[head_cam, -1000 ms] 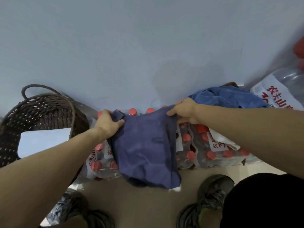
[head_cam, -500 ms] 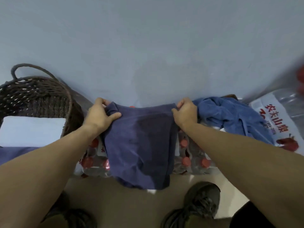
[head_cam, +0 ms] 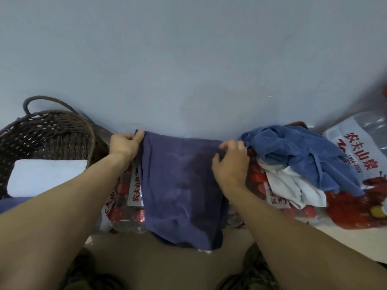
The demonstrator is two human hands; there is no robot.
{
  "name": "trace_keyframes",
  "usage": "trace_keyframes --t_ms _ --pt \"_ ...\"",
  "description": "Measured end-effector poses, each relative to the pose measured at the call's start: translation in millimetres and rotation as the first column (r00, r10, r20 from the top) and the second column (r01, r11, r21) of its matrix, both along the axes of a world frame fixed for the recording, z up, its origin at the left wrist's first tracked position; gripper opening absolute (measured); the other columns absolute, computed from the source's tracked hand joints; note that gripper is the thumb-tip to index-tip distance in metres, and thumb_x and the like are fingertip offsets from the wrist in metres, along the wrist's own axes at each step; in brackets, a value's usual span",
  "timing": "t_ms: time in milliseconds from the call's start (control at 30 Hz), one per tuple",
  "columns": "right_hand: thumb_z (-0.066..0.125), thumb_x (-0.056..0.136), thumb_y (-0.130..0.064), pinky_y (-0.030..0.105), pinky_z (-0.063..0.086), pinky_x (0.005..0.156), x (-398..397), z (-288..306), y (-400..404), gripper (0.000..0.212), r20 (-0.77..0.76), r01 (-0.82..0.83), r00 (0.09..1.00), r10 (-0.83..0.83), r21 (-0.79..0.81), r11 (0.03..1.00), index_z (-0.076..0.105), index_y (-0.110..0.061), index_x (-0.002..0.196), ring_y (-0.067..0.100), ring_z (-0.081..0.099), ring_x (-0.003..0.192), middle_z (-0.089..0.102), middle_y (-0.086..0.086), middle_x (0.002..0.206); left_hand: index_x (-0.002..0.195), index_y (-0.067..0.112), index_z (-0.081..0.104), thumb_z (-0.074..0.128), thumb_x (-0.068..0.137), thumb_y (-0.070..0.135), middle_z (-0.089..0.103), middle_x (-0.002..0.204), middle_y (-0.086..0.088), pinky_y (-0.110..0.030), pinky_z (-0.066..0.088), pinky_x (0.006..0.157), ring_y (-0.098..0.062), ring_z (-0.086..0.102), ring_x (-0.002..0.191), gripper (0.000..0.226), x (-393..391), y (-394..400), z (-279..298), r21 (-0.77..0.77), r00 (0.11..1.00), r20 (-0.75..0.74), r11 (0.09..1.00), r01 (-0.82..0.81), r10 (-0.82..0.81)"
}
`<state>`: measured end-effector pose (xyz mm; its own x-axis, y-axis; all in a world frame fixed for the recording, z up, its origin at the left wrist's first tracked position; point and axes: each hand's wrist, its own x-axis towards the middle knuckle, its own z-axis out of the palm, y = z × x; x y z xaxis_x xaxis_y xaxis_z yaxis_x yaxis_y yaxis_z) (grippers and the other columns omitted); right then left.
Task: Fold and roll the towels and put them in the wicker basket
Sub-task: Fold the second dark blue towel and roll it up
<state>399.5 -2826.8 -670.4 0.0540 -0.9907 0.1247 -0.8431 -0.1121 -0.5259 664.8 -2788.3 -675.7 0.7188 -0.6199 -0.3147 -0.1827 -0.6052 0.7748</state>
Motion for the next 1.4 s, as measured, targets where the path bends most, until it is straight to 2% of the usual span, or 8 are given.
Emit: trace_keyframes --t_ms 167,333,500,833,967,1067,1233,1400 --pt "0.046 0.091 -0.047 0.048 0.028 0.111 11 -33 45 0.054 -0.250 -0.173 0.948 0.196 0.112 0.979 0.046 -0.025 0.141 0.028 0.035 0.136 0.040 0.003 0.149 0.065 0.017 0.054 0.063 0.093 0.039 0.056 0.065 0.002 -0.029 0.042 0.065 -0.018 0.054 0.065 0.036 -7 2 5 0.001 0.998 0.063 1.000 -0.011 0.011" --pt "0.038 0.090 -0.054 0.050 0.028 0.111 7 -42 49 0.064 -0.314 -0.202 0.926 0.212 0.062 0.977 0.040 -0.024 0.147 0.028 0.032 0.140 0.036 0.002 0.154 0.078 0.010 0.067 0.071 0.085 0.037 0.065 0.071 -0.006 -0.029 0.048 0.061 -0.027 0.065 0.070 0.029 -18 39 20 0.277 0.959 0.185 0.948 0.158 -0.214" --pt "0.039 0.089 -0.053 0.048 0.032 0.109 5 -36 50 0.064 -0.326 -0.213 0.919 0.221 0.062 0.975 0.044 -0.022 0.145 0.027 0.033 0.138 0.040 0.003 0.151 0.080 -0.001 0.068 0.080 0.079 0.027 0.069 0.065 -0.013 -0.029 0.054 0.049 -0.025 0.066 0.052 0.030 -35 90 32 0.533 0.965 -0.108 0.805 0.259 -0.239" --pt "0.039 0.089 -0.053 0.048 0.030 0.110 6 -29 53 0.064 -0.365 -0.209 0.904 0.224 0.080 0.975 0.044 -0.020 0.144 0.029 0.034 0.138 0.040 0.006 0.151 0.067 0.010 0.062 0.078 0.080 0.025 0.065 0.063 -0.001 -0.024 0.044 0.059 -0.015 0.057 0.057 0.026 -90 131 19 0.324 0.983 -0.059 0.928 0.185 -0.175" --pt "0.038 0.088 -0.053 0.047 0.030 0.109 7 -30 51 0.064 -0.372 -0.199 0.904 0.212 0.072 0.977 0.045 -0.020 0.142 0.028 0.035 0.137 0.042 0.006 0.150 0.075 0.004 0.057 0.076 0.082 0.013 0.061 0.064 -0.015 -0.035 0.056 0.064 -0.024 0.058 0.059 0.022 -85 137 25 0.106 0.960 -0.279 0.994 0.010 0.020" --pt "0.038 0.088 -0.052 0.047 0.029 0.109 7 -30 52 0.063 -0.369 -0.198 0.905 0.211 0.072 0.978 0.046 -0.020 0.142 0.028 0.034 0.137 0.042 0.006 0.150 0.069 0.008 0.052 0.079 0.079 0.013 0.062 0.075 -0.019 -0.045 0.058 0.080 -0.030 0.061 0.073 0.030 -72 144 31 0.051 0.948 -0.317 0.998 0.035 -0.017" --pt "0.039 0.089 -0.052 0.046 0.026 0.112 7 -31 50 0.063 -0.363 -0.201 0.905 0.220 0.091 0.975 0.043 -0.021 0.144 0.028 0.031 0.140 0.038 0.005 0.152 0.069 0.011 0.049 0.080 0.078 0.023 0.061 0.059 -0.002 -0.025 0.049 0.050 -0.016 0.060 0.054 0.035 -47 153 33 0.150 0.978 -0.170 0.977 0.149 -0.123" --pt "0.041 0.089 -0.051 0.047 0.028 0.111 8 -32 51 0.062 -0.345 -0.198 0.915 0.210 0.071 0.978 0.046 -0.021 0.142 0.028 0.031 0.139 0.040 0.005 0.151 0.091 0.012 0.050 0.063 0.092 0.018 0.061 0.084 -0.007 -0.034 0.044 0.070 -0.028 0.058 0.076 0.014 -45 154 25 0.392 0.948 0.204 0.908 0.148 -0.243"
